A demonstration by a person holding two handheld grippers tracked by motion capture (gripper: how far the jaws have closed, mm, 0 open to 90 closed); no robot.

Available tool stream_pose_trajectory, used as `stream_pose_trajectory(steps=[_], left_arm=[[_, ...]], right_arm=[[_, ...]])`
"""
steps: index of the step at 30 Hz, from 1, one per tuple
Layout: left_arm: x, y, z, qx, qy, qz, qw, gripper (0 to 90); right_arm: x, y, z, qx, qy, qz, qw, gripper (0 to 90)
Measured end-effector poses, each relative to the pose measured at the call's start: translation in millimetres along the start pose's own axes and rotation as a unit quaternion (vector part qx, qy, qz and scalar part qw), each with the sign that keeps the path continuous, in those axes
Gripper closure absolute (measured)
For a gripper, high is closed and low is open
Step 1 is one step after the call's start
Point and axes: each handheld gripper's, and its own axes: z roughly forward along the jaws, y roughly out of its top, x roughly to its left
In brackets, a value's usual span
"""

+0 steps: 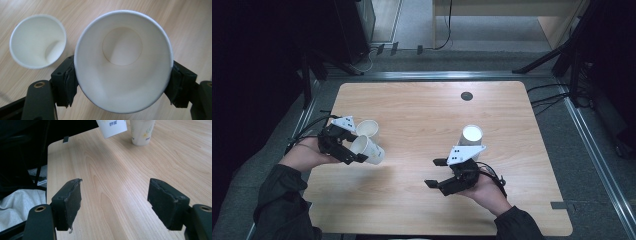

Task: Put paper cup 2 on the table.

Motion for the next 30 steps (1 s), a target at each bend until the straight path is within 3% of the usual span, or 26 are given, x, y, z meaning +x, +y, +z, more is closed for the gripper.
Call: stream_pose_trajectory(steps=[5, 9, 12, 25, 30], left_arm=[[2.4, -3.6, 6.5, 0.041, 0.028, -0.002, 0.9987, 24.3], [2.8, -3.9, 14.4, 0.083, 0.050, 0.010, 0.9952, 24.3], [3.5, -3.2, 18.4, 0.098, 0.057, 0.014, 0.9935, 24.2], [6.8, 3.1, 38.5, 0.146, 0.076, 0.028, 0.9860, 23.9], [9.0, 3.7, 44.8, 0.145, 0.067, 0.032, 0.9866, 23.7]], right_arm=[[0.0, 0.4, 2.5, 0.002, 0.000, -0.001, 1.0000, 27.8], [-0.2, 0.8, 4.0, 0.004, 0.002, -0.001, 1.0000, 27.8], [-0.7, 0.7, 5.2, 0.006, 0.002, 0.001, 1.0000, 27.8], [-0.5, -1.1, 3.6, 0.008, 0.000, 0.005, 1.0000, 27.8], [-0.6, -2.0, 2.0, 0.007, -0.003, 0.005, 1.0000, 27.8]])
